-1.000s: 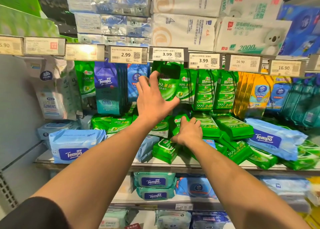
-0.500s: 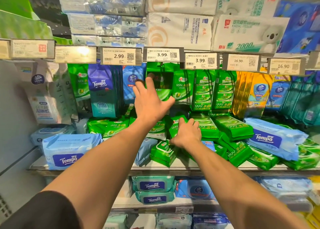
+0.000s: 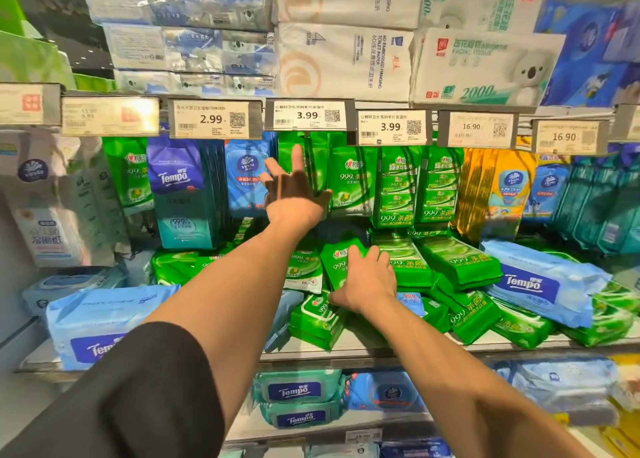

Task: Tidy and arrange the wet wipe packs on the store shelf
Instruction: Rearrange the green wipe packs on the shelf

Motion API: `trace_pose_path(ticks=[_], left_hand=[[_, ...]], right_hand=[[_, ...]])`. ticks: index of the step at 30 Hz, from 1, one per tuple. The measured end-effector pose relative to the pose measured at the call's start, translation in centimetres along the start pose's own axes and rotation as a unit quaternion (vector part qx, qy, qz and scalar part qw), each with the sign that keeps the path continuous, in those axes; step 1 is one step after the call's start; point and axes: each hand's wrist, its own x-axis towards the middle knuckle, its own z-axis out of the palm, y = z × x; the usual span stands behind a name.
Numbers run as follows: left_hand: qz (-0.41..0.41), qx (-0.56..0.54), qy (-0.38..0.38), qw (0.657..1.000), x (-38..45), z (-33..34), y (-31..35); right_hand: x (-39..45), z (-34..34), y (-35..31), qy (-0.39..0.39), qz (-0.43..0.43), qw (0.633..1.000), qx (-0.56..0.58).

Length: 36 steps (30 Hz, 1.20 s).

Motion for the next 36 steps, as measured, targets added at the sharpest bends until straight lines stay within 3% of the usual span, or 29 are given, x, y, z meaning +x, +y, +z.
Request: trace_pose_path(ticks=[12, 17, 20, 25, 29, 36], left_hand=[[-0.023, 0.057, -0.069, 0.996, 1.4, 1.4, 0.5], [0.01, -0.005, -0.099, 0.995, 0.2, 0.0, -1.2], [0.04, -0.015, -0.09, 0.995, -0.7, -0.7, -2.5], [0.003, 0.068, -0.148, 0.987, -1.4, -2.5, -2.9], [0.025, 0.078, -0.1, 0.992, -2.2, -3.5, -3.4], [0.02, 0.097, -0.104, 0.99, -3.2, -3.0, -4.8]], right_hand=[[-0.2, 0.3, 0.1, 0.022, 0.002, 1.0, 0.011], [-1.1, -0.4, 0.1, 0.055, 0.032, 0.991, 0.12], [-1.8, -1.3, 0.1, 0.126, 0.031, 0.974, 0.186], [-2.6, -4.0, 0.4, 0.255, -0.012, 0.928, 0.27], [-3.5, -5.7, 0.4, 0.305, -0.018, 0.895, 0.324], [-5.9, -8.7, 0.6, 0.359, -0.057, 0.858, 0.361]])
